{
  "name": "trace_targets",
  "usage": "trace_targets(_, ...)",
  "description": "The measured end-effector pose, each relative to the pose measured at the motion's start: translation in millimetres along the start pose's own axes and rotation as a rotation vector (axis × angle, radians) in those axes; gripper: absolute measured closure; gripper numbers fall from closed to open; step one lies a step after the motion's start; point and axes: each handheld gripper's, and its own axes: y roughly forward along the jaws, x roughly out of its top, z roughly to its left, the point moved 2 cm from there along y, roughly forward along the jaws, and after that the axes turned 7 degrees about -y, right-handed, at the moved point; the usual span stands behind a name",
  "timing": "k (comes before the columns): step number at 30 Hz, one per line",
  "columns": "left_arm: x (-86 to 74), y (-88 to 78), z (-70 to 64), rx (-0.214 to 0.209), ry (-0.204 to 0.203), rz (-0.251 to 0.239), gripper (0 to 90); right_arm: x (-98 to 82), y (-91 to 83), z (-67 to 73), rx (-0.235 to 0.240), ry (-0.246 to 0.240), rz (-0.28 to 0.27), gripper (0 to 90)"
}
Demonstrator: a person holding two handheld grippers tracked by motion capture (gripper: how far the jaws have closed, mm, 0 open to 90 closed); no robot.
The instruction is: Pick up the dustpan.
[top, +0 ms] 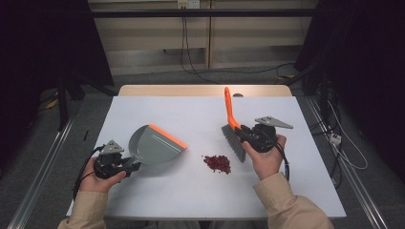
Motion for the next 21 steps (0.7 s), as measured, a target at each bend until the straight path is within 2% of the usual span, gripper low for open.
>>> trace_targets(4,-2.8,-2.8,-10.1,-0.076,0.036,0.01,63.3,-0.6,-2.4,-8.7,-0.026,-0.01,0.004,71.7)
trace_targets(8,-12.6,-1.1,-21.4,-0.14,0.119,0.033,63.2,-2.9,-1.9,-16.0,-0.06,-0.024,0.026,71.7)
trace_targets(11,-18.4,2.9,-30.4,-0.194,0.141,0.056,63.1,-7.5,1.4,-18.2,-0.081,-0.055,0.054,71.7)
trace_targets(14,-21.1,10.7,-37.2,-0.205,0.182,0.081,63.1,-13.0,6.3,-16.9,-0.091,-0.086,0.086,71.7)
trace_targets(15,-21.4,13.3,-39.6,-0.207,0.204,0.09,63.0,-15.5,8.8,-14.9,-0.098,-0.111,0.101,71.7)
trace_targets(17,-21.3,18.6,-44.2,-0.222,0.211,0.094,63.0,-20.0,12.9,-11.6,-0.093,-0.126,0.126,71.7)
trace_targets(18,-20.8,20.8,-45.8,-0.226,0.23,0.102,62.9,-22.0,14.5,-10.0,-0.091,-0.136,0.139,71.7)
trace_targets(21,-20.5,27.5,-51.6,-0.249,0.248,0.124,62.7,-24.4,16.1,-4.3,-0.078,-0.15,0.131,71.7)
